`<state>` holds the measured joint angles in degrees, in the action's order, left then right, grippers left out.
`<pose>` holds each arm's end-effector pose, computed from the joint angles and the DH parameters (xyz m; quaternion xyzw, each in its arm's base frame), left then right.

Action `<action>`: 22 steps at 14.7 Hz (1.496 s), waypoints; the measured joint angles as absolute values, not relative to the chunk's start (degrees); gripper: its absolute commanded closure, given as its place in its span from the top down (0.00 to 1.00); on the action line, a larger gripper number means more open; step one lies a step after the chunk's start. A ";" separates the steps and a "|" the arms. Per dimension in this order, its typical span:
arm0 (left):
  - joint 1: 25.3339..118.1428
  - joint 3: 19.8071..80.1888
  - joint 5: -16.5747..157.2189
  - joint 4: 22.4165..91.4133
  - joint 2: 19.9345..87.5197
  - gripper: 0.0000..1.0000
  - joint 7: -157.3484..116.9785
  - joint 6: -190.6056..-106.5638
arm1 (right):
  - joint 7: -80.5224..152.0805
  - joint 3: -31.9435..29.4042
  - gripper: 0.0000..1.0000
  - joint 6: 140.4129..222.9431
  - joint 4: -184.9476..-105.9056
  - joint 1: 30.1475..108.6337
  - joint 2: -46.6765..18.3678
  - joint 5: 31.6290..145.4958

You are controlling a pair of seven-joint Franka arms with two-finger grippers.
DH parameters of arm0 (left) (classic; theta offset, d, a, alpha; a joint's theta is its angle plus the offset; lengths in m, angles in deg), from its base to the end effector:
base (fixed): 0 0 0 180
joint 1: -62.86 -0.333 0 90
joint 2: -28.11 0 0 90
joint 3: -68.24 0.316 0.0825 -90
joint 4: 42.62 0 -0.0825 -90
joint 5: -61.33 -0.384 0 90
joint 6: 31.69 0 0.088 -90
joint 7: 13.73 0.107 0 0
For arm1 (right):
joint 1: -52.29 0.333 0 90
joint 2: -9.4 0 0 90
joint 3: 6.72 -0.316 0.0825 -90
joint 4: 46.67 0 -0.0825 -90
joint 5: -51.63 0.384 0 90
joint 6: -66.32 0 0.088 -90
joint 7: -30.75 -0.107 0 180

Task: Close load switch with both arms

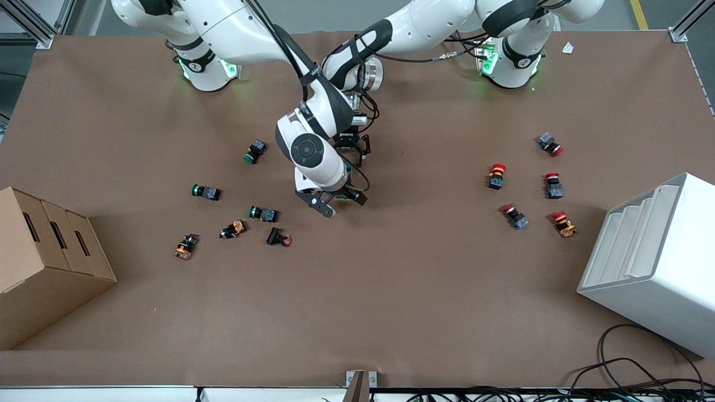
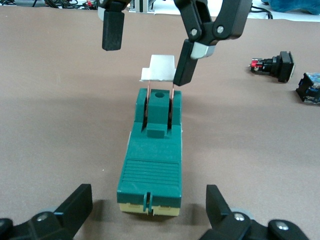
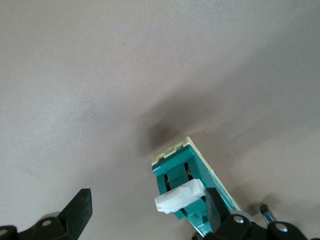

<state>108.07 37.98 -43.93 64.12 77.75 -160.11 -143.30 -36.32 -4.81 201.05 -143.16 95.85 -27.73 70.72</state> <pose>0.2192 -0.5672 0.0890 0.8774 0.0066 0.4786 0.0318 0.5049 0.4585 0.2253 -0.9388 0.3266 0.0825 0.0721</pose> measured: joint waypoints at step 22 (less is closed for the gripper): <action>108.07 38.25 -43.94 64.08 77.87 1.00 -160.11 -143.30 | -35.52 -5.35 1.00 184.57 -128.58 93.17 -33.22 70.75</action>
